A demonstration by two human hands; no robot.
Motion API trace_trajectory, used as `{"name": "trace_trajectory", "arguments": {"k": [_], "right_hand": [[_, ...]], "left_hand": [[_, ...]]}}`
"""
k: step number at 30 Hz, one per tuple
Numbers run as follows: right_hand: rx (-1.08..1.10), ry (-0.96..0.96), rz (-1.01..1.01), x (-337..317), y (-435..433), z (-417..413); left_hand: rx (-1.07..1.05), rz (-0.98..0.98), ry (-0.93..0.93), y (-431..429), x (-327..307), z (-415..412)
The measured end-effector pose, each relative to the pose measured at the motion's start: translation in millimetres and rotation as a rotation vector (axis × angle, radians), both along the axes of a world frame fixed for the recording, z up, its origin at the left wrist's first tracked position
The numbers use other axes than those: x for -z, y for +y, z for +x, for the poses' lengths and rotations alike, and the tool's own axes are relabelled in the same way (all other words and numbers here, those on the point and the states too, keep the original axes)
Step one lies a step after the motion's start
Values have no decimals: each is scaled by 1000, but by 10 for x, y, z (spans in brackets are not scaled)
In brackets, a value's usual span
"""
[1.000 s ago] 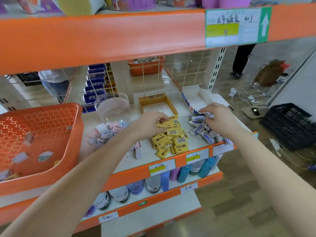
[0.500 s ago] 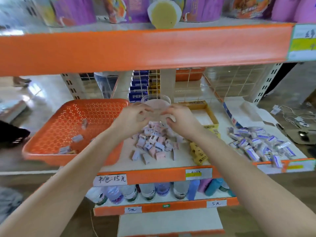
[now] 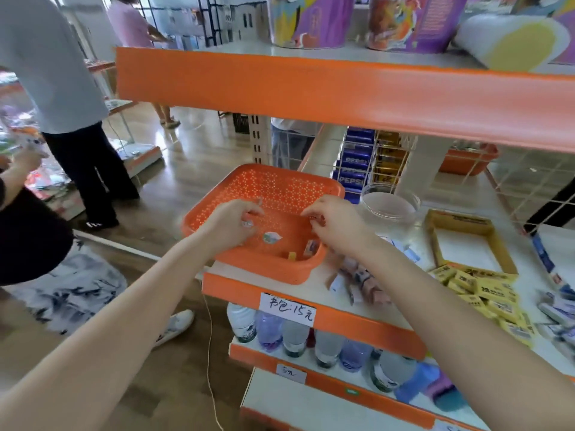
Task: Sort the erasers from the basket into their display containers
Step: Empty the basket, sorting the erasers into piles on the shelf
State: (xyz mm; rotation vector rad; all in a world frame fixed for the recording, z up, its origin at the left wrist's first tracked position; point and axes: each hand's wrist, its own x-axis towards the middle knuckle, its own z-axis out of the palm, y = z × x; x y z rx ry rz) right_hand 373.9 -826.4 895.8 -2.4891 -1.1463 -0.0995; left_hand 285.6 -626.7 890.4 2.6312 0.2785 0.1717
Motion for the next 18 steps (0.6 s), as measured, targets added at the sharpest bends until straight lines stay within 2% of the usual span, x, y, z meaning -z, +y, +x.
{"name": "trace_trajectory", "arguments": {"k": [2, 7, 10, 18], "right_hand": [[-60, 37, -54, -10, 104, -5], [-201, 225, -497, -104, 312, 7], [-248, 245, -666, -158, 385, 0], [-180, 31, -649, 24, 449, 36]], "left_hand": [[25, 36, 69, 25, -5, 31], [76, 129, 291, 106, 61, 171], [64, 174, 389, 223, 83, 239], [181, 274, 657, 419, 62, 327]]}}
